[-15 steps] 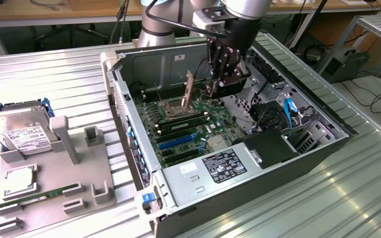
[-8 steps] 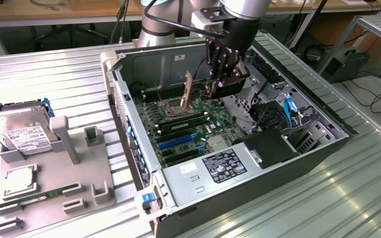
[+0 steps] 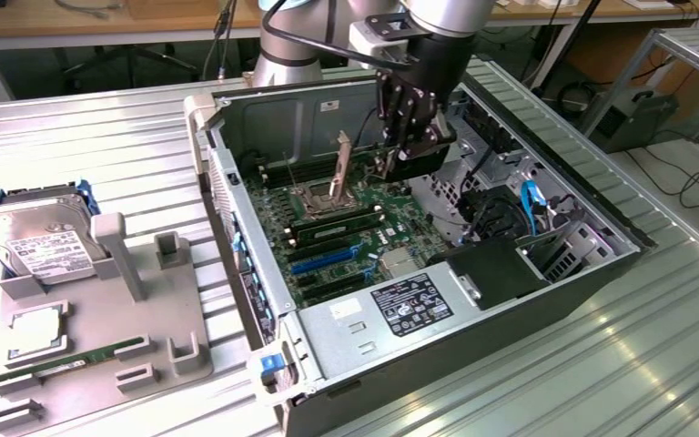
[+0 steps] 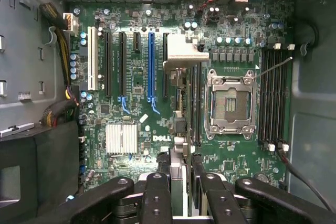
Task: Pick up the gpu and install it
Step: 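Insert the gpu into the slot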
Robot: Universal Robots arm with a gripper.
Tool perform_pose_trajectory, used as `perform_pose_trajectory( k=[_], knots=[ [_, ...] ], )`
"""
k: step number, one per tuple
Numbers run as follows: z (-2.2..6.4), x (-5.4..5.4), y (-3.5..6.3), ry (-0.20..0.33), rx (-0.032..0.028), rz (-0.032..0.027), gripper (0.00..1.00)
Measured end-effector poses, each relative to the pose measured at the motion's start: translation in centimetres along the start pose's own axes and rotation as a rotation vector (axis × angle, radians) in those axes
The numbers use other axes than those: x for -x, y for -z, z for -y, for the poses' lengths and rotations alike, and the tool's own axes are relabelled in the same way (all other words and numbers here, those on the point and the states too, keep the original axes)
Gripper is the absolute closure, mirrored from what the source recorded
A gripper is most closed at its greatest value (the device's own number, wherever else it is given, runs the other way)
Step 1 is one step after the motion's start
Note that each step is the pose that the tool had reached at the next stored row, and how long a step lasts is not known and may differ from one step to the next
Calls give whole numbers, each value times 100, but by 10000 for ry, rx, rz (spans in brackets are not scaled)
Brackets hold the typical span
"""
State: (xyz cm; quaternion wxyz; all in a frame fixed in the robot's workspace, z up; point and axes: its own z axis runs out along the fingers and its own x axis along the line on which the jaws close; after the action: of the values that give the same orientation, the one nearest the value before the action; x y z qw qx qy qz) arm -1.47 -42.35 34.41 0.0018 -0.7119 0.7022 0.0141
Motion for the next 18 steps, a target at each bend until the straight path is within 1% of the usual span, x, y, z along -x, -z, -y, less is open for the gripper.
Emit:
perform_pose_trajectory(
  k=[18],
  knots=[
    [-46,0,-10,-1,0,1,73]
  ],
)
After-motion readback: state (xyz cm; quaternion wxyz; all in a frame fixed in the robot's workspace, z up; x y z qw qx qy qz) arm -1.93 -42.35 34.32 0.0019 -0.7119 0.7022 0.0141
